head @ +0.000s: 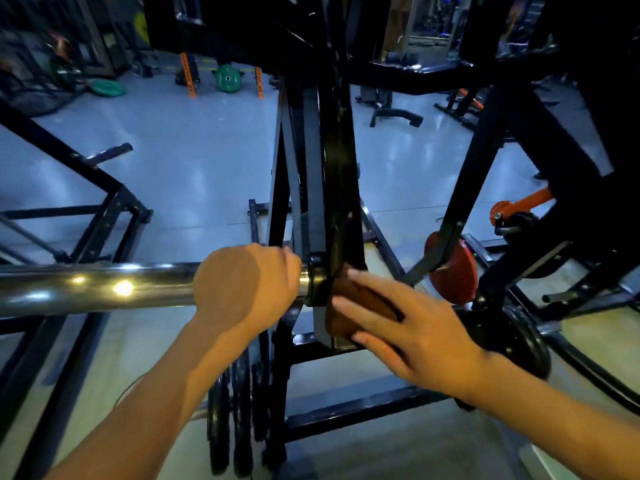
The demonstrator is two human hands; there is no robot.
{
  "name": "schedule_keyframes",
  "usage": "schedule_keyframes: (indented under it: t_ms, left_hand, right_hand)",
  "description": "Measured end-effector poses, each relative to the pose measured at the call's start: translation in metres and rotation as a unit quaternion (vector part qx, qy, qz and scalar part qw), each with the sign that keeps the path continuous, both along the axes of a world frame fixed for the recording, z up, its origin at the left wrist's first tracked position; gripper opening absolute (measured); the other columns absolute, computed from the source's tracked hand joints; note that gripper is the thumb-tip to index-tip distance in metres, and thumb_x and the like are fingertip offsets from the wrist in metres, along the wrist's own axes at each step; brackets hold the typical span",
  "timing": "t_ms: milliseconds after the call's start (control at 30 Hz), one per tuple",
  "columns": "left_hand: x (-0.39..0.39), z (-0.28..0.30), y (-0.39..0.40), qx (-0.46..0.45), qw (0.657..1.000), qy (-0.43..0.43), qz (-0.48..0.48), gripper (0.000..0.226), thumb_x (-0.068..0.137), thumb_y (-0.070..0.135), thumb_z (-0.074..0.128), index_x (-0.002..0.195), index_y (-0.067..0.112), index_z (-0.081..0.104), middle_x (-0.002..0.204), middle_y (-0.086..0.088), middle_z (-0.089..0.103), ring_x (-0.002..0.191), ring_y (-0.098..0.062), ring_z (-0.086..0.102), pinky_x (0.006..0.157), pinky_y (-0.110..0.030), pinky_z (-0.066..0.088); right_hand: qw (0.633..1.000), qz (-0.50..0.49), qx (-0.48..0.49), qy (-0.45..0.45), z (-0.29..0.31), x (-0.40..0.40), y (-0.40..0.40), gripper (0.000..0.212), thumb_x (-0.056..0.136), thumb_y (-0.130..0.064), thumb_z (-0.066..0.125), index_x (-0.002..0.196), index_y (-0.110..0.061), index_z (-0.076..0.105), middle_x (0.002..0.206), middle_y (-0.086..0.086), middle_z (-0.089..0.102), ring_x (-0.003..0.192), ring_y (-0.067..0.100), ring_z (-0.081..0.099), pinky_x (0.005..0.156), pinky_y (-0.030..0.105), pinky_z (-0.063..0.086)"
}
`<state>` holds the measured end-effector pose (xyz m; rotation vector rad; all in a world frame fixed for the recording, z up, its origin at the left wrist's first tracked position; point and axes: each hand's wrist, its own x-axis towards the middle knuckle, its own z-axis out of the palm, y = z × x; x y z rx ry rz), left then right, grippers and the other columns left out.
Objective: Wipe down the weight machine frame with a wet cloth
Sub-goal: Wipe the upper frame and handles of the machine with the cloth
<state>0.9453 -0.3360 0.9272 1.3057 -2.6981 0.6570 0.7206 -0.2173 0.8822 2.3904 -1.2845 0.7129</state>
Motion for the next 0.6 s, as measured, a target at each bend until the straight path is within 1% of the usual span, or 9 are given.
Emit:
schedule_keyframes:
  t_ms: [67,100,200,267,333,400,467,533,600]
  left_hand:
    - [-0.001,-0.005,-0.001,0.019,0.993,0.12,0.01,0.039,0.099,0.022,0.039,0.059,0.019,0.04,0.047,0.004,0.041,0.036,-0.016,0.036,0.044,-0.022,0.021]
    - [-0.002,-0.006,-0.001,0.025,0.985,0.169,0.019,0.047,0.1,0.028,0.043,0.054,0.02,0.04,0.045,0.004,0.041,0.035,-0.016,0.038,0.044,-0.022,0.022]
    - [-0.001,-0.008,0.003,0.022,0.982,0.184,0.039,0.057,0.106,0.04,0.03,0.055,0.022,0.049,0.047,0.005,0.044,0.04,-0.012,0.04,0.045,-0.024,0.02]
    - [-0.003,-0.006,0.005,0.007,0.982,0.18,0.048,0.056,0.105,0.041,0.026,0.058,0.022,0.051,0.048,0.005,0.042,0.04,-0.011,0.035,0.044,-0.025,0.017]
    - [-0.003,-0.004,0.002,-0.011,0.985,0.163,0.052,0.056,0.102,0.042,0.024,0.058,0.021,0.051,0.048,0.005,0.039,0.039,-0.012,0.032,0.044,-0.025,0.015]
    - [-0.004,-0.007,0.003,-0.012,0.985,0.163,0.052,0.056,0.102,0.042,0.025,0.055,0.02,0.048,0.047,0.004,0.039,0.038,-0.012,0.033,0.044,-0.026,0.017]
    - [-0.005,-0.007,0.002,-0.009,0.984,0.167,0.058,0.057,0.102,0.041,0.027,0.053,0.02,0.046,0.047,0.004,0.039,0.038,-0.012,0.033,0.043,-0.026,0.018]
    - [-0.004,-0.007,0.002,-0.014,0.984,0.17,0.061,0.058,0.102,0.041,0.029,0.051,0.019,0.045,0.046,0.004,0.038,0.037,-0.013,0.033,0.044,-0.025,0.017]
    - [-0.004,-0.006,0.003,-0.012,0.983,0.173,0.063,0.059,0.102,0.039,0.031,0.049,0.017,0.043,0.045,0.002,0.037,0.037,-0.015,0.032,0.044,-0.025,0.017]
  right_hand:
    - [0.999,0.032,-0.009,0.043,0.005,-0.011,-0.006,0.045,0.108,-0.035,0.053,0.151,-0.029,0.045,0.155,0.009,0.043,0.107,0.027,0.067,0.077,0.04,0.061]
    - [0.999,0.03,-0.016,0.037,0.013,-0.016,-0.018,0.044,0.108,-0.035,0.053,0.151,-0.029,0.046,0.154,0.01,0.044,0.108,0.027,0.067,0.077,0.041,0.062]
    - [0.998,-0.04,-0.035,-0.044,0.04,-0.019,-0.062,0.044,0.109,-0.039,0.049,0.152,-0.031,0.049,0.157,0.006,0.045,0.122,0.028,0.061,0.084,0.046,0.062]
    - [0.994,-0.073,-0.041,-0.075,0.043,-0.016,-0.069,0.044,0.109,-0.04,0.049,0.152,-0.031,0.05,0.16,0.002,0.043,0.124,0.026,0.06,0.086,0.047,0.062]
    - [0.998,-0.022,-0.046,-0.027,0.026,-0.011,-0.048,0.044,0.109,-0.041,0.05,0.151,-0.029,0.052,0.16,0.005,0.043,0.11,0.025,0.066,0.081,0.043,0.062]
    - [0.995,0.076,-0.033,0.056,0.004,-0.008,-0.021,0.043,0.109,-0.042,0.05,0.15,-0.029,0.049,0.158,0.007,0.043,0.086,0.02,0.064,0.067,0.037,0.06]
    - [0.987,0.115,-0.034,0.108,0.001,-0.015,-0.02,0.042,0.109,-0.042,0.05,0.149,-0.031,0.043,0.155,0.006,0.043,0.079,0.017,0.06,0.062,0.031,0.056]
    - [0.992,0.094,-0.045,0.075,0.018,-0.021,-0.042,0.042,0.109,-0.041,0.05,0.15,-0.032,0.044,0.155,0.006,0.047,0.091,0.019,0.066,0.069,0.032,0.059]
    - [0.998,0.032,-0.059,0.005,0.041,-0.023,-0.067,0.043,0.109,-0.04,0.049,0.151,-0.032,0.049,0.157,0.004,0.047,0.112,0.025,0.066,0.079,0.04,0.063]
